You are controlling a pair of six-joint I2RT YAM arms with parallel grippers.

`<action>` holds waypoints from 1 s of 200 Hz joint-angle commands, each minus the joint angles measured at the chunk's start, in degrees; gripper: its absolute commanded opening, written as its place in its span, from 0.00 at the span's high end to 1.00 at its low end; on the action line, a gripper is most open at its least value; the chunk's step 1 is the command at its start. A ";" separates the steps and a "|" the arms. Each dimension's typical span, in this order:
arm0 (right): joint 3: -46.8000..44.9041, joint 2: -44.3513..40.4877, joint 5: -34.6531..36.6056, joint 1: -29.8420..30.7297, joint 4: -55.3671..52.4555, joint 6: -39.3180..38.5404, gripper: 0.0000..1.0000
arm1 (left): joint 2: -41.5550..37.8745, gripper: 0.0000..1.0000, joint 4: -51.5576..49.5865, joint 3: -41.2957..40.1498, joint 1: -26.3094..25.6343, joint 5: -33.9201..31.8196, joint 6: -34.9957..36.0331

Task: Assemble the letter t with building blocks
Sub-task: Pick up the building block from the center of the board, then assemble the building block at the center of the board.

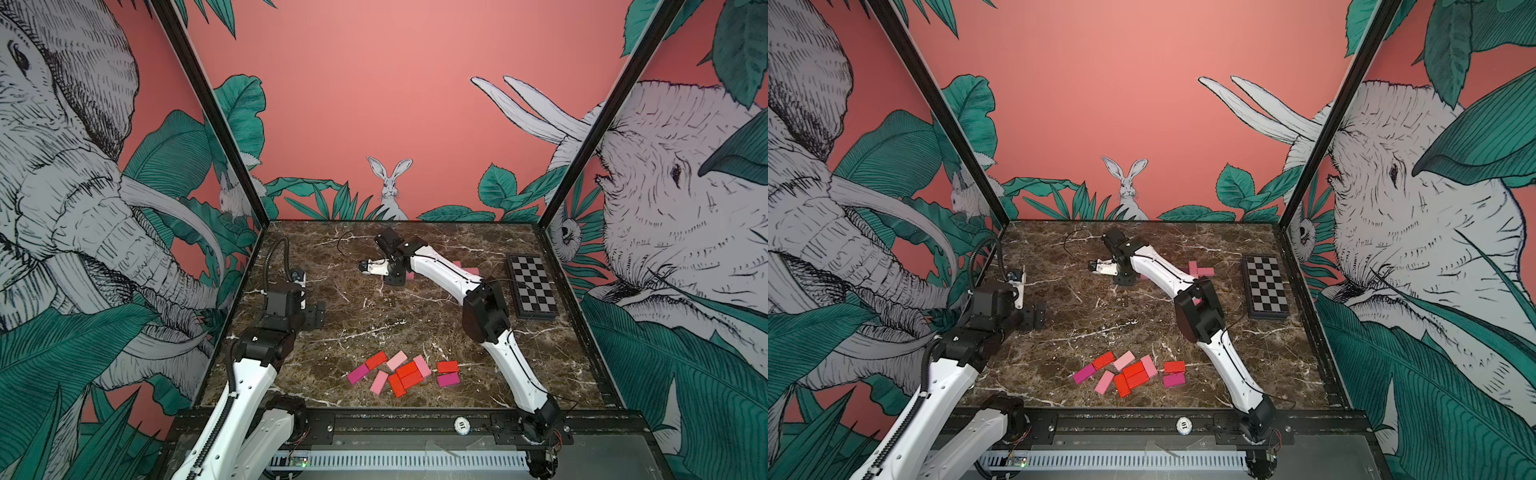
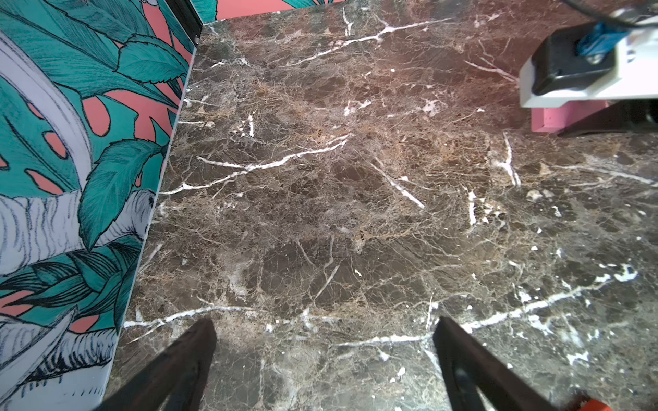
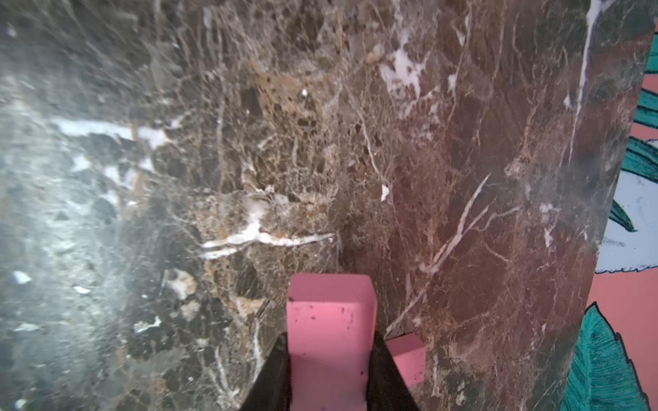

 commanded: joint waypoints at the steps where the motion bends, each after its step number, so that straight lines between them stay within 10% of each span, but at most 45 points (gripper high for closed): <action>1: -0.36 0.68 1.33 -0.62 2.85 -1.06 0.94 | -0.51 0.02 1.12 -0.78 0.14 0.39 0.36; 200: -5.35 3.05 4.20 -2.20 7.55 -3.64 0.90 | 0.09 0.02 1.38 -0.84 0.12 0.94 0.41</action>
